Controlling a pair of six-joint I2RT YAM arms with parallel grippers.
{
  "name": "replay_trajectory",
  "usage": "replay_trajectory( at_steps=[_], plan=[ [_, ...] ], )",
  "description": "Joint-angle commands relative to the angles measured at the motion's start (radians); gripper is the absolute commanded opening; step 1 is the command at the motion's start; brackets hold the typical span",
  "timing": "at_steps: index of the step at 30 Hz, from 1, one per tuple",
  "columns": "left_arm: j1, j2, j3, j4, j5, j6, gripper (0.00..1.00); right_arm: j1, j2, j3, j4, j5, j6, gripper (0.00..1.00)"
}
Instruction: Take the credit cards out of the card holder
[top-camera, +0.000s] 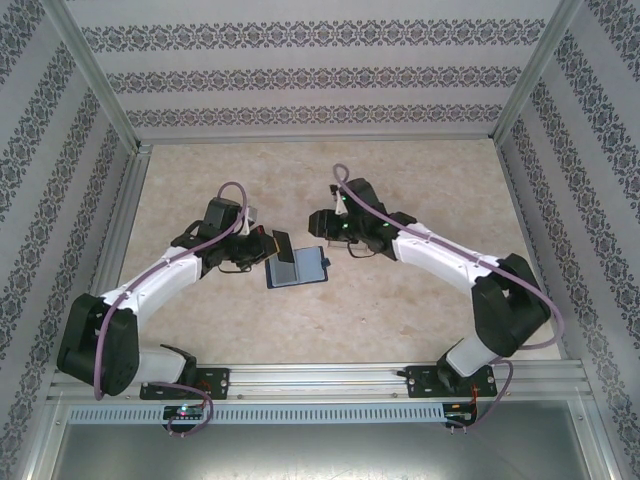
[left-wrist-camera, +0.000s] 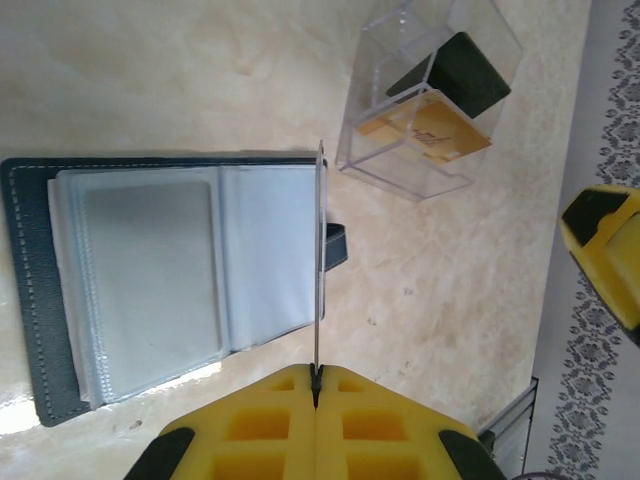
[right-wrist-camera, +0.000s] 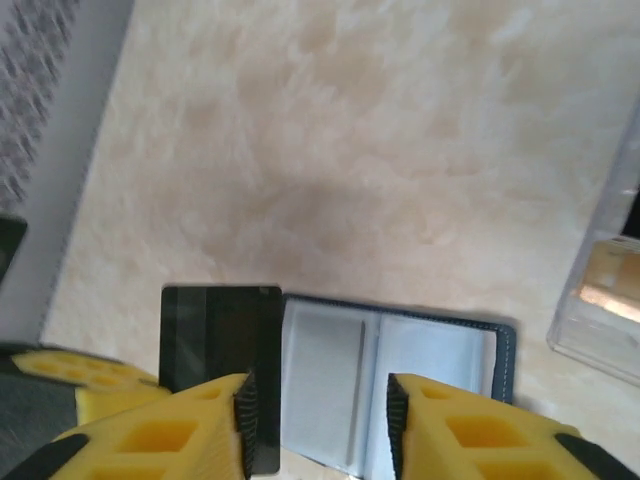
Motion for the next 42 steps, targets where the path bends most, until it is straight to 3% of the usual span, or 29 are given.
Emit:
replay_trajectory(
  at_steps=[1, 2, 6, 9, 13, 18, 24, 31, 35, 42],
  plan=[
    [0.009, -0.026, 0.023, 0.017, 0.035, 0.014, 0.00, -0.028, -0.052, -0.068, 0.102, -0.039, 0.082, 0.81],
    [0.008, -0.029, 0.023, 0.023, 0.037, 0.011, 0.00, -0.034, -0.071, -0.087, 0.127, -0.038, 0.098, 0.98],
    [0.009, -0.047, 0.000, 0.082, 0.057, -0.009, 0.00, -0.062, -0.153, -0.213, 0.274, -0.019, 0.219, 0.98],
    [0.008, -0.057, -0.022, 0.143, 0.084, -0.040, 0.00, -0.096, -0.169, -0.269, 0.394, -0.099, 0.287, 0.98],
    [0.009, -0.062, -0.057, 0.263, 0.126, -0.102, 0.00, -0.100, -0.169, -0.249, 0.367, -0.132, 0.302, 0.98],
    [0.010, -0.048, -0.074, 0.399, 0.179, -0.183, 0.00, -0.101, -0.135, -0.225, 0.374, -0.222, 0.329, 0.83],
    [0.012, -0.025, -0.079, 0.496, 0.221, -0.242, 0.00, -0.097, -0.032, -0.226, 0.537, -0.365, 0.432, 0.40],
    [0.013, -0.026, -0.082, 0.523, 0.254, -0.256, 0.00, -0.083, 0.013, -0.223, 0.625, -0.417, 0.466, 0.35],
    [0.013, -0.027, -0.091, 0.524, 0.256, -0.257, 0.00, -0.085, 0.026, -0.223, 0.667, -0.439, 0.487, 0.28],
    [0.014, -0.021, -0.091, 0.544, 0.267, -0.269, 0.00, -0.085, 0.050, -0.229, 0.726, -0.470, 0.518, 0.25]
  ],
)
